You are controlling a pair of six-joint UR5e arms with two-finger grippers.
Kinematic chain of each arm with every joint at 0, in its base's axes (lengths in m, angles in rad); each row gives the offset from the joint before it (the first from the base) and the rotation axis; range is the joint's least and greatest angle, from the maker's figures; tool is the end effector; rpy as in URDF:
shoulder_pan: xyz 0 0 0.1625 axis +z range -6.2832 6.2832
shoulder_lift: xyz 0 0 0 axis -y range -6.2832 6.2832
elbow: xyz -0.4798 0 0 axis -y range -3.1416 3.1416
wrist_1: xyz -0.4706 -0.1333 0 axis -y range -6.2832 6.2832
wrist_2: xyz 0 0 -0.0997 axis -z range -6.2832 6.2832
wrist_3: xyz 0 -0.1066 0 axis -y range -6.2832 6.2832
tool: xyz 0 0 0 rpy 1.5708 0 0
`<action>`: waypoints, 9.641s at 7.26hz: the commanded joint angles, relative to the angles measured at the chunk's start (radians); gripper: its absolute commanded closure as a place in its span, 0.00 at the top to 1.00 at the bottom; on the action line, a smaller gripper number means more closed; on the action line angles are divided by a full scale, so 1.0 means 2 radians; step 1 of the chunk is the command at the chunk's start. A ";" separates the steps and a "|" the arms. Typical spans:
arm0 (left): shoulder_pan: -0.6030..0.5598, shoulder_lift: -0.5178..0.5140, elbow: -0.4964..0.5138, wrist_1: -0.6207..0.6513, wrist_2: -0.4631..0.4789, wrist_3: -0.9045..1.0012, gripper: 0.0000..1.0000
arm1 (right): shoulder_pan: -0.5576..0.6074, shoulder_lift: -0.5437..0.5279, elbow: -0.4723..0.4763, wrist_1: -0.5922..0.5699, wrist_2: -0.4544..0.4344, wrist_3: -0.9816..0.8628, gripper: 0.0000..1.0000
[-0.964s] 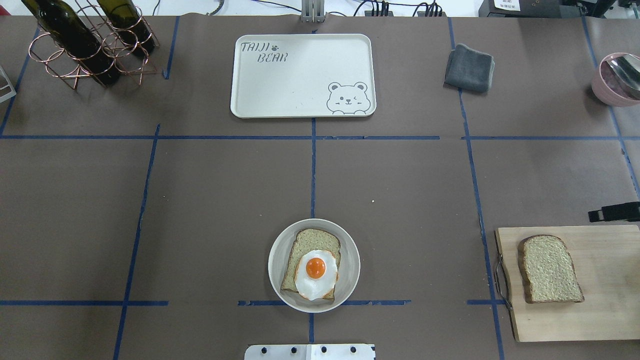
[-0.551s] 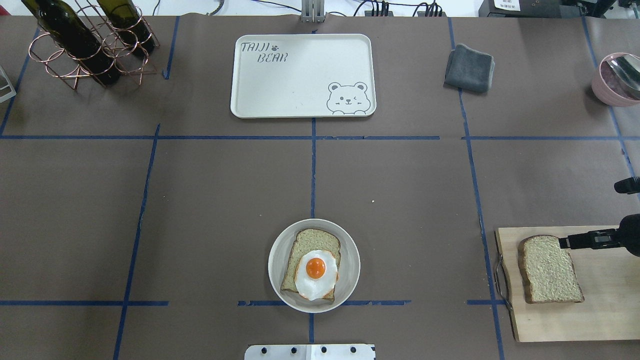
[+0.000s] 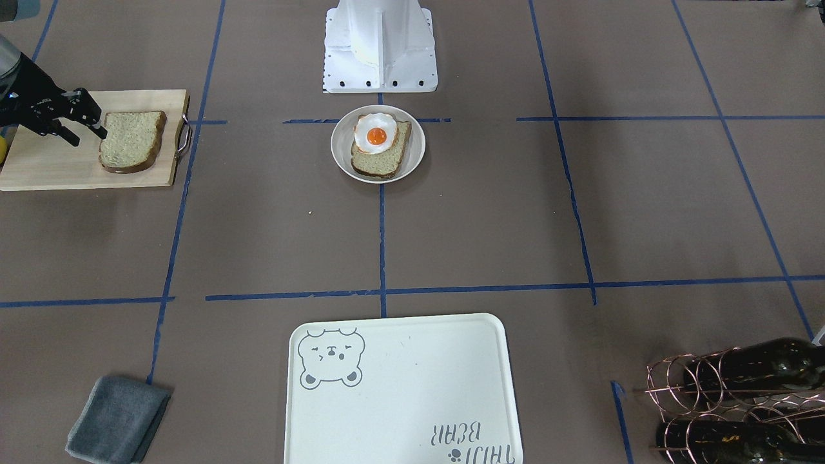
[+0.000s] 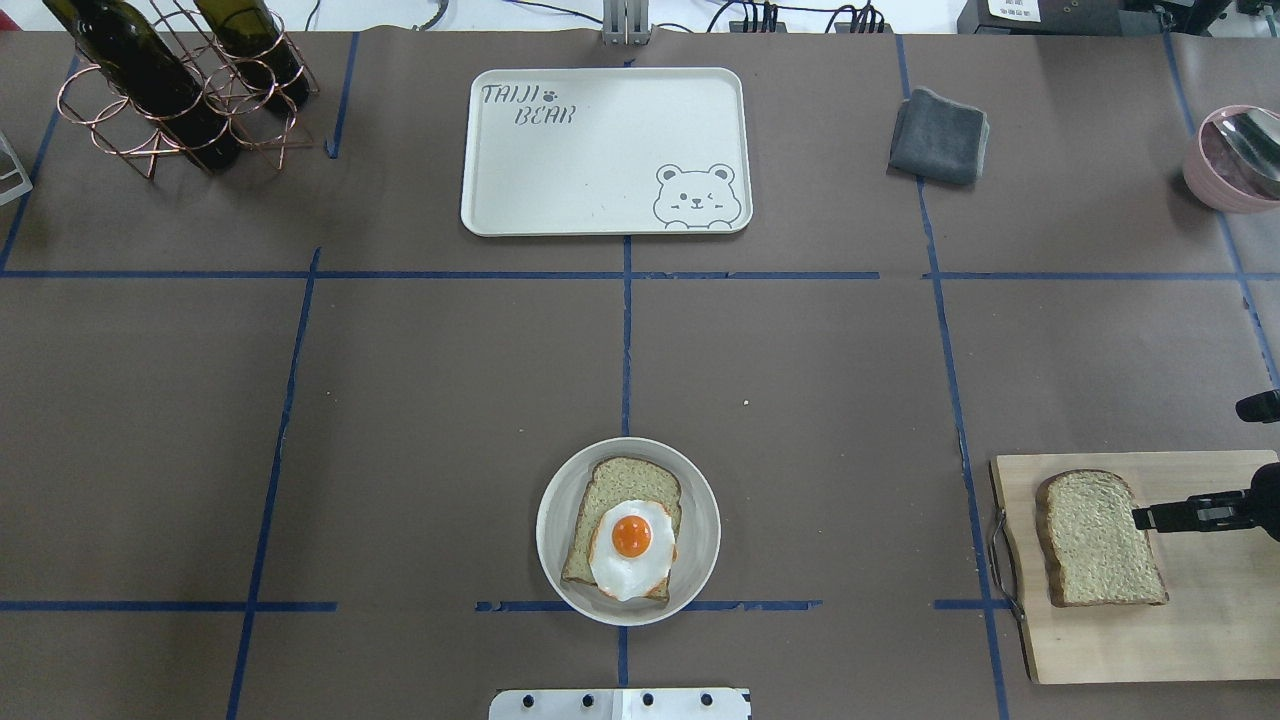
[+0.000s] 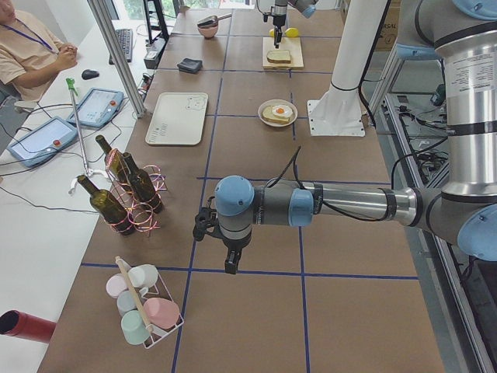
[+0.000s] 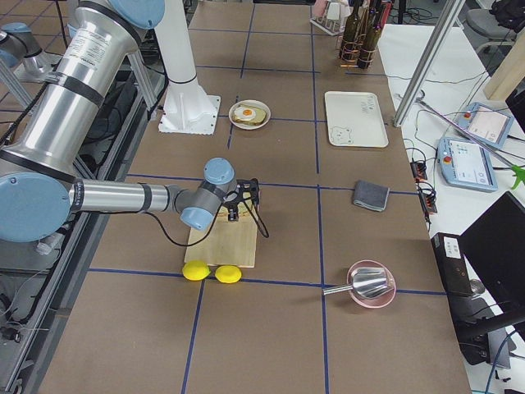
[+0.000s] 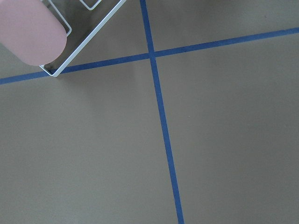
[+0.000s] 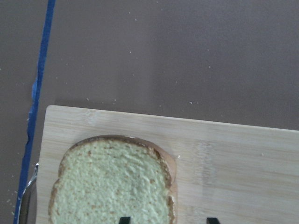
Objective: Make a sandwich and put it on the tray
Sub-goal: 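Move the right gripper down to the bread slice on the cutting board, then grasp the bread slice edge with the right gripper and lift, then carry the bread over the egg toast and lower it on top, then open the right gripper and withdraw it away from the plate, then move the left gripper to the plate rim and grasp it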
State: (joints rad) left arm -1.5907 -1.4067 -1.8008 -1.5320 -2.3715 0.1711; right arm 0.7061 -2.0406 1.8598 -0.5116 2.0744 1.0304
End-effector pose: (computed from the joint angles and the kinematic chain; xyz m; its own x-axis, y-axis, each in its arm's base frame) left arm -0.0666 -0.4916 0.6763 0.6897 0.1757 -0.7025 -0.0990 0.9839 0.1489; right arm -0.2370 -0.3097 0.6578 0.5635 -0.1117 0.8185 0.0049 0.9913 0.1318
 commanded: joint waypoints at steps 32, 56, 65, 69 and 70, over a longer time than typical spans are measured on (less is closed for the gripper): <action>0.000 0.001 0.008 -0.001 0.000 0.000 1.00 | -0.197 0.415 -0.029 -0.181 -0.165 0.211 0.00; 0.436 -0.144 -0.184 -0.213 0.116 -0.641 1.00 | 0.412 0.110 -0.007 -0.468 0.142 -0.577 1.00; 0.570 -0.258 0.031 -0.370 0.245 -0.809 0.52 | 0.417 0.062 0.000 -0.464 0.148 -0.564 1.00; 0.601 -0.261 0.033 -0.371 0.245 -0.837 0.54 | 0.417 0.068 -0.001 -0.462 0.143 -0.564 1.00; 0.607 -0.262 0.034 -0.383 0.245 -0.840 0.54 | 0.417 0.068 0.000 -0.461 0.143 -0.564 1.00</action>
State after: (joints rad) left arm -0.3983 -1.9277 -1.7353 -2.2786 -1.8825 -1.4937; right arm 1.5401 -1.9057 1.8588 -1.4359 2.3619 -0.0979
